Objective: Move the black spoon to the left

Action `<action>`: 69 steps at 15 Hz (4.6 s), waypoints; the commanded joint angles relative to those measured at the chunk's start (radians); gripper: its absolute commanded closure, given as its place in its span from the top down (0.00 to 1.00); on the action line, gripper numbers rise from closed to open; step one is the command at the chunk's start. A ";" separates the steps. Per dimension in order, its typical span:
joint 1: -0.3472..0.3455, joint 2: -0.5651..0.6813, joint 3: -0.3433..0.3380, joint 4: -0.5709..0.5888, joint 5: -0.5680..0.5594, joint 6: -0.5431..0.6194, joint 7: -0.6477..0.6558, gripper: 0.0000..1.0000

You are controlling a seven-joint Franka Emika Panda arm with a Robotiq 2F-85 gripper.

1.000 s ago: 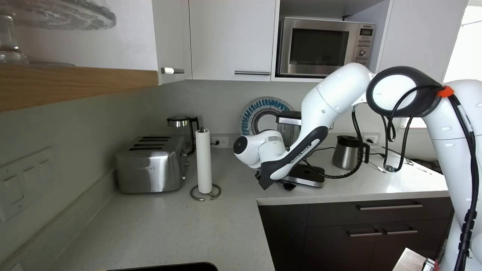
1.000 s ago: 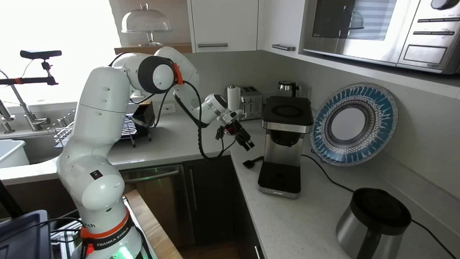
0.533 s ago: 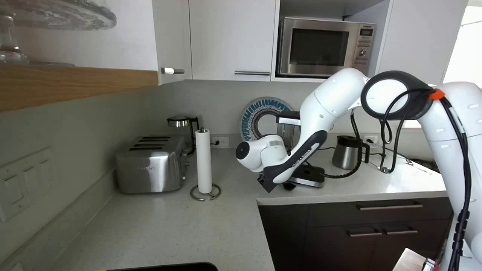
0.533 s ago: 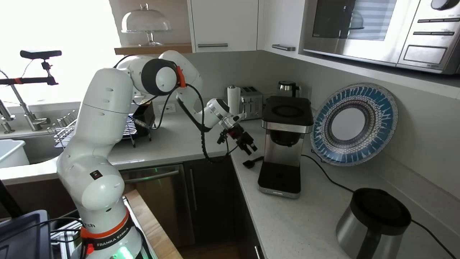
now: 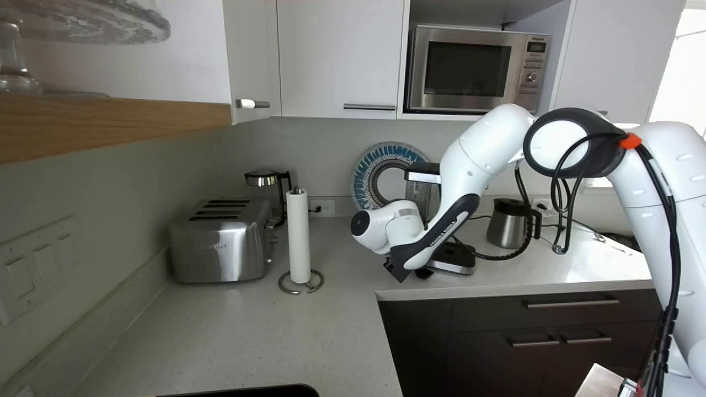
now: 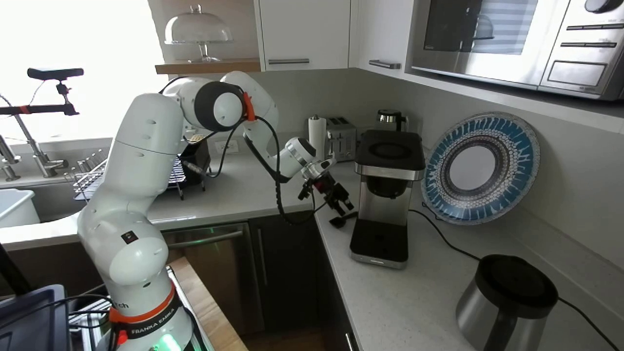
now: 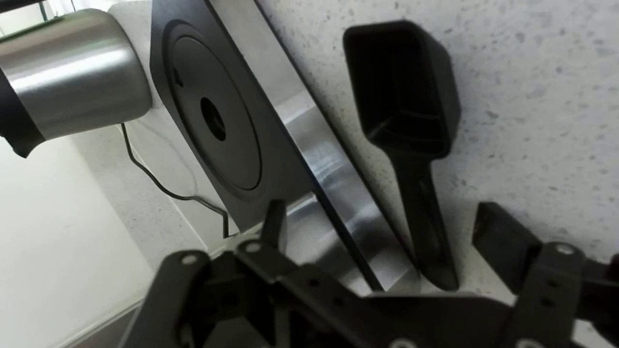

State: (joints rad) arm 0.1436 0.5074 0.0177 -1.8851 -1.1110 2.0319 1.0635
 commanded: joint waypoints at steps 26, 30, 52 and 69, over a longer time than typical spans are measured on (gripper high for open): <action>-0.040 0.036 -0.009 0.006 0.005 0.135 -0.045 0.23; -0.037 0.022 -0.004 0.004 0.029 0.118 -0.068 0.01; 0.152 -0.331 0.185 0.005 0.215 -0.182 -0.124 0.05; 0.340 -0.131 0.288 0.118 0.143 -0.349 -0.512 0.01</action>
State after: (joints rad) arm 0.4449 0.3054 0.3040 -1.8158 -0.9210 1.7522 0.6290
